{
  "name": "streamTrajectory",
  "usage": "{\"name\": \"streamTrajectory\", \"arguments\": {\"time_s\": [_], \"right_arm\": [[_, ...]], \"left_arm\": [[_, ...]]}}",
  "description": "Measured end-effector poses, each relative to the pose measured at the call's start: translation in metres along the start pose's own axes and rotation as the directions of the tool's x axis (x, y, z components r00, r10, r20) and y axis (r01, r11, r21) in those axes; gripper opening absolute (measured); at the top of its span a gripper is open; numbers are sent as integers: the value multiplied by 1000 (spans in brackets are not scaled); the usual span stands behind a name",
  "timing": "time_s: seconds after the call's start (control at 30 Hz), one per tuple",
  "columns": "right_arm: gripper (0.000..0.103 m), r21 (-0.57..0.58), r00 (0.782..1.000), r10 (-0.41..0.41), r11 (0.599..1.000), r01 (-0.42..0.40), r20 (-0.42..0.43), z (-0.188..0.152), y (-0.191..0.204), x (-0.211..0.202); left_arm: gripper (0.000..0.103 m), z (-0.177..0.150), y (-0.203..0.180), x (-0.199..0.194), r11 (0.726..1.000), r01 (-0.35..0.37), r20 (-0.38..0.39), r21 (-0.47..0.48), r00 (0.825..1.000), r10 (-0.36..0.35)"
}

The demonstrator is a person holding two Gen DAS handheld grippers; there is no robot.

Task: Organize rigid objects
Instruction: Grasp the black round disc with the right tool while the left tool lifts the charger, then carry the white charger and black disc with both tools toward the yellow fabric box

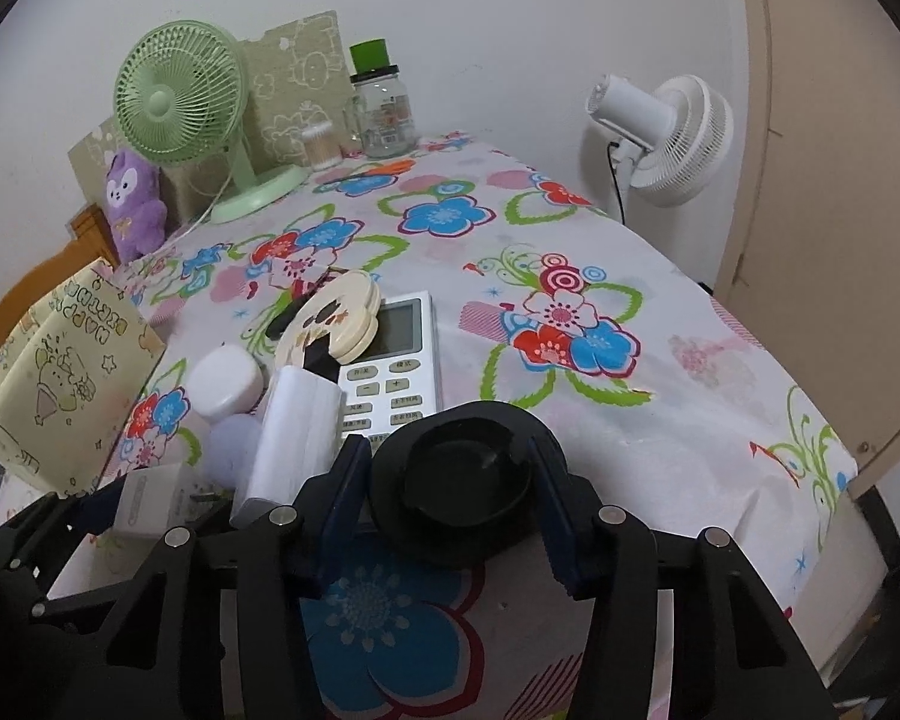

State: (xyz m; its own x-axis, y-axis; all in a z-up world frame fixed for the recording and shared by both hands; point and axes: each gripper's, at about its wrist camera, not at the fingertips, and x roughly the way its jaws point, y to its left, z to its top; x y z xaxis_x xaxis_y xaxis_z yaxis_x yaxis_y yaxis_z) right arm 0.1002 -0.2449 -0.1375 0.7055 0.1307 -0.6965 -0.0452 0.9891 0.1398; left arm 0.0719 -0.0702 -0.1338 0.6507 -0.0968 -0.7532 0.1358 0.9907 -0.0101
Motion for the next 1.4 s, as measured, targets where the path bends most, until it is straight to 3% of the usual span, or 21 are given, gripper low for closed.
{"name": "streamTrajectory", "arguments": {"time_s": [0.13, 0.37, 1.4], "right_arm": [[55, -20, 998, -58, 998, 59, 13, 0, 4, -6], [55, -42, 996, -87, 995, 88, 30, 1, 15, -19], [55, -150, 986, -108, 980, 128, 129, 23, 72, -88]], "left_arm": [[68, 1, 0, -6, 1000, 1, 9, 1, 1000, -1], [68, 5, 4, -17, 1000, 2, 30, 4, 1000, -2], [68, 28, 37, -94, 999, -53, 133, -8, 990, 54]]}}
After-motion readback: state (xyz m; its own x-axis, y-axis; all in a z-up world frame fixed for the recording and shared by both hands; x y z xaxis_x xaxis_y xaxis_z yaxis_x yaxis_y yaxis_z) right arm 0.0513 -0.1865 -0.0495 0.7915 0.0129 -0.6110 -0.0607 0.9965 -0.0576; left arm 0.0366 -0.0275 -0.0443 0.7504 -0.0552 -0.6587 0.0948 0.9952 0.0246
